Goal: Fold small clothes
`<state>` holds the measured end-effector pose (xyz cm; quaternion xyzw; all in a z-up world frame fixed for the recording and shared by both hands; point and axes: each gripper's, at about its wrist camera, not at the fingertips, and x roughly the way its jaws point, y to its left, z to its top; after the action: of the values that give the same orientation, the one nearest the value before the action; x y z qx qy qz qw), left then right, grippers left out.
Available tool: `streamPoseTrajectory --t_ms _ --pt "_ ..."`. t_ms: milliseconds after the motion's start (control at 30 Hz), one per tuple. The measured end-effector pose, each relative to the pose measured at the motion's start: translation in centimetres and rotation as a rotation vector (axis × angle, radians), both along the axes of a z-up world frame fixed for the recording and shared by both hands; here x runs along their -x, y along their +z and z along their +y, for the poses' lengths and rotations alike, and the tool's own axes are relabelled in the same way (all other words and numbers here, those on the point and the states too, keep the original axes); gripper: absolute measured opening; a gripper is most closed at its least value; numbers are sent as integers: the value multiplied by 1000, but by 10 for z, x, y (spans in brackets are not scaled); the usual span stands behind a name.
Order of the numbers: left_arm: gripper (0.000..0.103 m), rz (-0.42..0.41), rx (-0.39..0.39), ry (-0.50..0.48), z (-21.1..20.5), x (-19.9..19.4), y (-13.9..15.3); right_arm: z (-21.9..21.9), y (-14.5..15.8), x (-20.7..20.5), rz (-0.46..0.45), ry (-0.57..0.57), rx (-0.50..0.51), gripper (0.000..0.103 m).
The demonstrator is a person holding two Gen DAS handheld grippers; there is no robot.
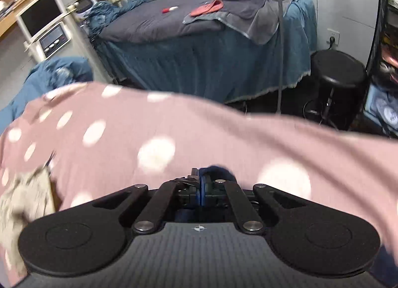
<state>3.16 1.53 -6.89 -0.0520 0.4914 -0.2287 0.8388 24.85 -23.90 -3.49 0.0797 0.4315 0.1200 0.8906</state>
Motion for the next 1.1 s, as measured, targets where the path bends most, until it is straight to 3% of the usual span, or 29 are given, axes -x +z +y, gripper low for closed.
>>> streamPoseTrajectory --t_ms 133,167,200,267,367,467,567,667,800,933,1033,1100 --pt "97 -18 -32 45 3 -13 -3 34 -44 -34 17 77 175 5" --pt "97 -22 -41 51 3 -14 -5 33 -52 -31 24 60 199 20" --pt "97 -23 -55 52 2 -14 -7 26 -56 -26 32 28 178 24" --pt "97 -15 -69 49 -1 -16 -12 -1 -48 -5 25 -50 39 38" --pt "97 -5 -45 43 -3 -17 -11 -23 -17 47 28 -64 -45 46" --pt "97 -25 -30 64 5 -14 -2 -13 12 125 42 47 -39 48" --pt "97 -40 -49 109 15 -12 3 11 26 225 75 229 -80 50" --pt "97 -67 -89 150 27 -9 9 37 17 322 152 392 -131 57" --pt "97 -90 -127 165 34 -8 18 79 -13 396 250 479 -115 57" --pt "97 -110 -154 153 31 2 22 113 -26 410 280 467 -123 58" --pt "97 -120 -178 143 30 12 21 139 -29 407 252 498 -31 61" --pt "97 -111 -167 151 34 19 20 160 -31 413 240 513 72 70"
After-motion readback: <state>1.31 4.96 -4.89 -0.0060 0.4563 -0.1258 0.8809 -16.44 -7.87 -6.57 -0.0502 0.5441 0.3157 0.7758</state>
